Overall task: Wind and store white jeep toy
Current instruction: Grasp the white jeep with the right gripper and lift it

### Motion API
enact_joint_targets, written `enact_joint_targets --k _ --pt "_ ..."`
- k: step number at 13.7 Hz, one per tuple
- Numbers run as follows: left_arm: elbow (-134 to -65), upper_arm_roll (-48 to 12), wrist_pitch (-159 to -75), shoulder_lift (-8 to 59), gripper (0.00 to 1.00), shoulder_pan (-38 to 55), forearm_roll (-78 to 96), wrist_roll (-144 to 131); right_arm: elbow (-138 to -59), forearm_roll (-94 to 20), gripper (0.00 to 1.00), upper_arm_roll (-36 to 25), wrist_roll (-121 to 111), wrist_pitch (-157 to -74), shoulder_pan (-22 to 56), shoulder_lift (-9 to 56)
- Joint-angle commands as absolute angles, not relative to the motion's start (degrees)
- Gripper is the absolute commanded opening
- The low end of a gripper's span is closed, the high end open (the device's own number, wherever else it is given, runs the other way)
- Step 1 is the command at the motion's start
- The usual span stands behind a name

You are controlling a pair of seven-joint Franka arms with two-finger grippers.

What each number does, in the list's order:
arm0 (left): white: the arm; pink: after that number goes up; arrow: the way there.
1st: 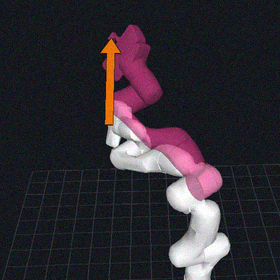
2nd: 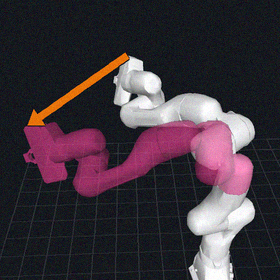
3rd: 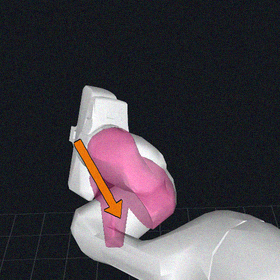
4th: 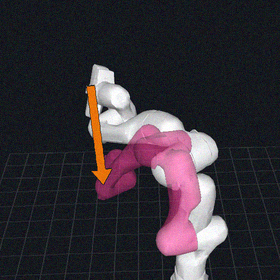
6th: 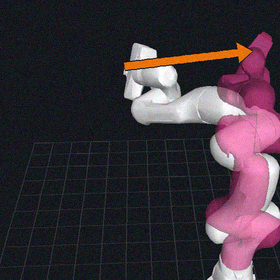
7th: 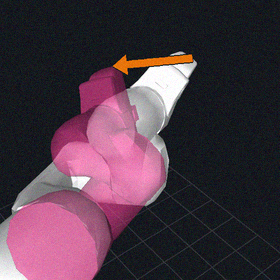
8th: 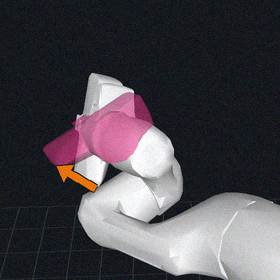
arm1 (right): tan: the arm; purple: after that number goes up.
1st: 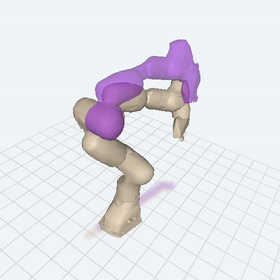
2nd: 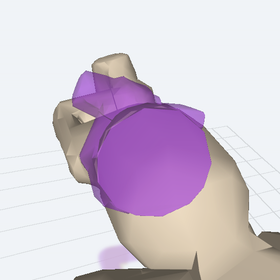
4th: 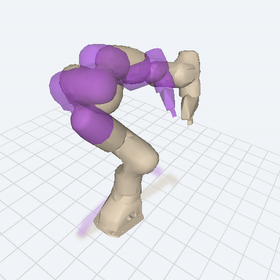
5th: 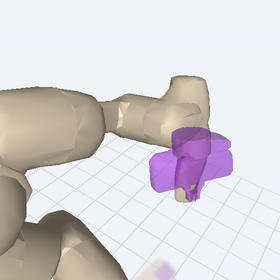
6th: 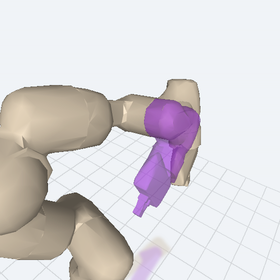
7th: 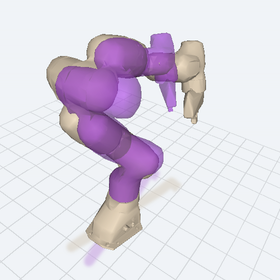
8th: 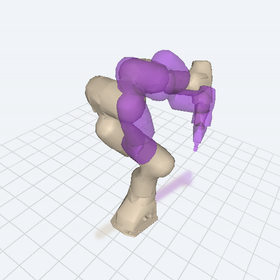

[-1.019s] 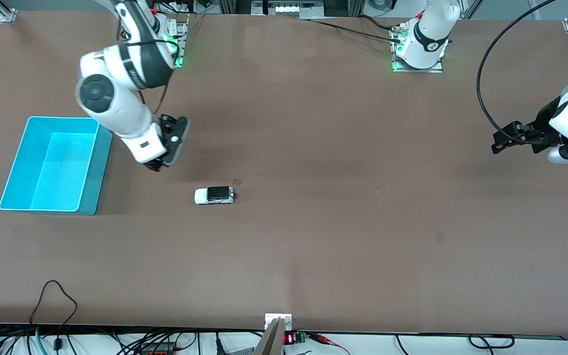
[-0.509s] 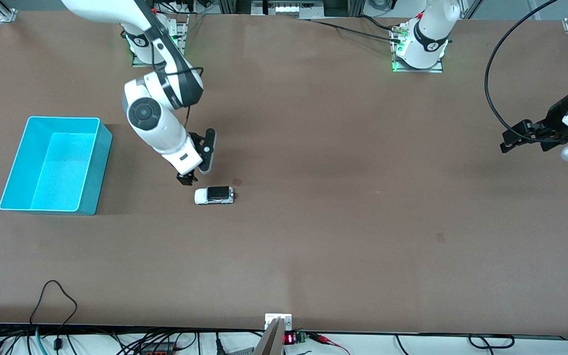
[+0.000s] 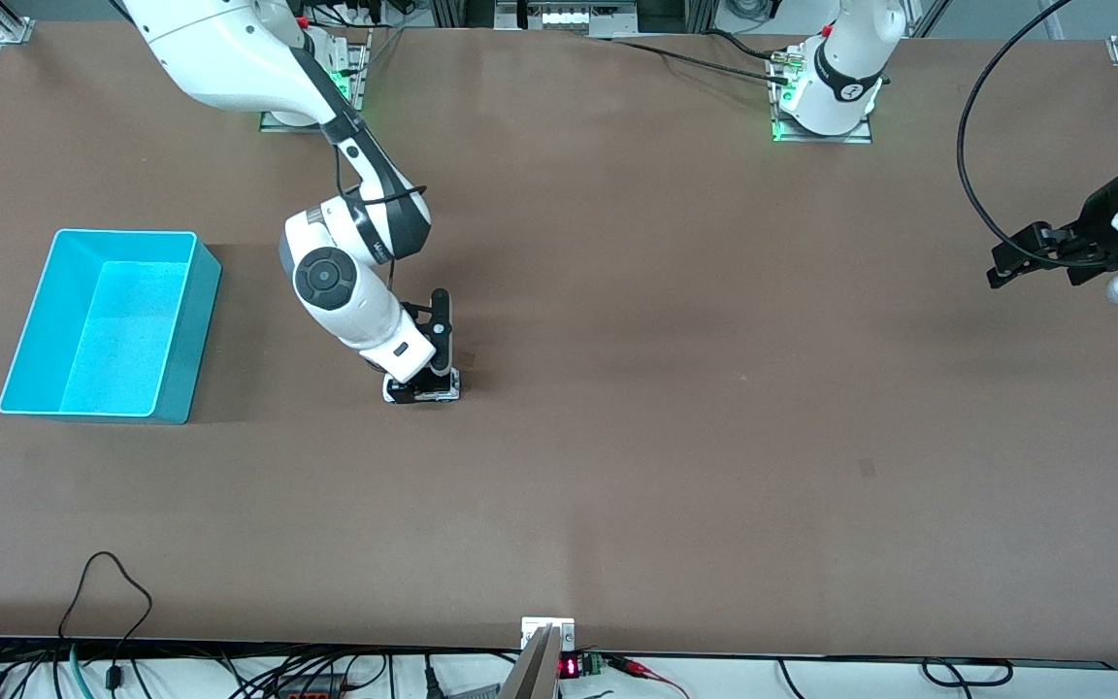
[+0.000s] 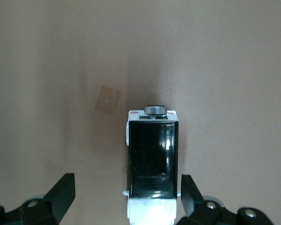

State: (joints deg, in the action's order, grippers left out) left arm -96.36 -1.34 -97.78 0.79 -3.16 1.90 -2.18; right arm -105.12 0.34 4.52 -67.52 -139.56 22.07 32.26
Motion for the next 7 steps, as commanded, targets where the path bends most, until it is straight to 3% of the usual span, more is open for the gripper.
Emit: enact_joint_targets --k 1,7 --pt "-96.15 -1.41 -96.24 0.09 1.00 -3.52 2.37 -1.49 -103.19 0.00 1.00 3.43 -68.73 -141.32 23.03 33.74" --pt "-96.06 -1.41 -96.42 0.09 1.00 -3.60 2.90 -1.58 -102.57 0.00 1.00 2.29 -68.38 -143.17 24.60 36.73"
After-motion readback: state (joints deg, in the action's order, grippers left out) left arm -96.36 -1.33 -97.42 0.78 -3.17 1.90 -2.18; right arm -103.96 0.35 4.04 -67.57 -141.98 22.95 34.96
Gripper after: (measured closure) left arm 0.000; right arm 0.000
